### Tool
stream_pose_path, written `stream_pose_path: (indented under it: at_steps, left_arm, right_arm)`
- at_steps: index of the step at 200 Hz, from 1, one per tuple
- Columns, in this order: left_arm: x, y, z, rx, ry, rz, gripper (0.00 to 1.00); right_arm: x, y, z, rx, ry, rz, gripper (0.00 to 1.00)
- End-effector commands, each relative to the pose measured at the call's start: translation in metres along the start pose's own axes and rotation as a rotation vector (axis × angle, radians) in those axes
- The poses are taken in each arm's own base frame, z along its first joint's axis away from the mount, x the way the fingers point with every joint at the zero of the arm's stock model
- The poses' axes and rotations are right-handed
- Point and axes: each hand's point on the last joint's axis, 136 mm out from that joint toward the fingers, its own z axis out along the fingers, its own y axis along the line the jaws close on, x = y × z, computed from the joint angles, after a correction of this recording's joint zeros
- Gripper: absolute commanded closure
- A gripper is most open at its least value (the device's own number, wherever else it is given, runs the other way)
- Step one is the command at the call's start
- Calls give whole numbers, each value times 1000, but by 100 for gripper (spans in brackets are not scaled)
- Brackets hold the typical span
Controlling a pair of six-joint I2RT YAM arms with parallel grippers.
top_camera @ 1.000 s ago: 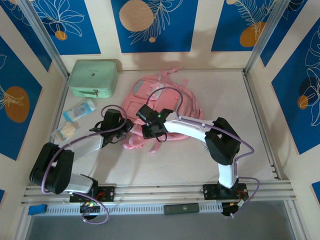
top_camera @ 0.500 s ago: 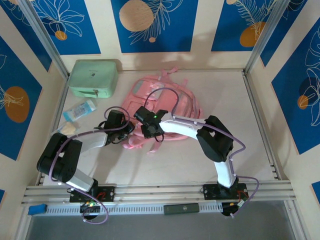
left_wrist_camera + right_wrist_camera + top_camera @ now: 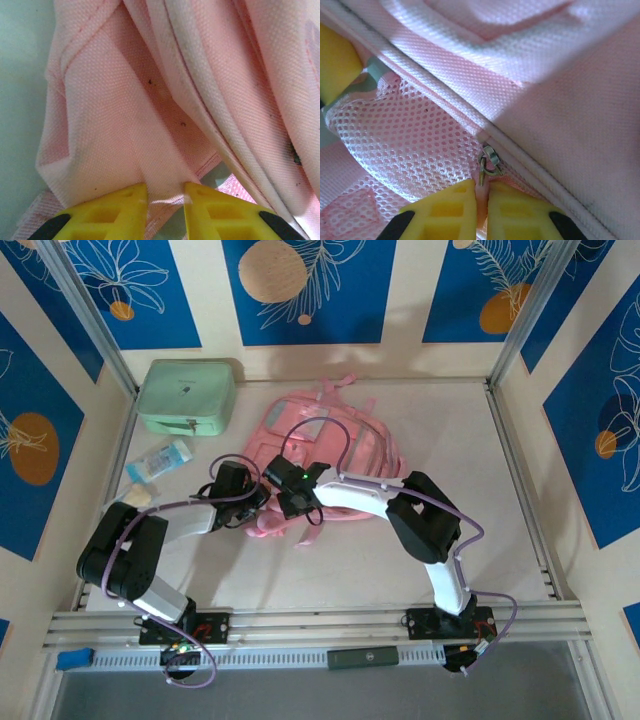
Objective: Pack the student bag
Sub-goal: Zip the student bag at the center of the table.
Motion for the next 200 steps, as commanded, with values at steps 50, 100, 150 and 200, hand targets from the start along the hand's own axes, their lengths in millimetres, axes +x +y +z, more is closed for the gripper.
stream_pose_path:
  at_steps: [50,100,150,200]
  left_arm:
    - [-27,38,16,-183,29,-34,68]
    - [-68,47,11,-225,-9,-32,68]
    - [-71,0,-12,-32,16,-11,65]
    - [-40,-44,-67,142,-21,-74,54]
  right_arm:
    - [31,-23,-48,20,69,-38,100]
    - [71,-58,-68,2,143,-3,100]
    - [63,-32,-90,-127,125,22,100]
    - [53,-23,-91,-151,105,29,100]
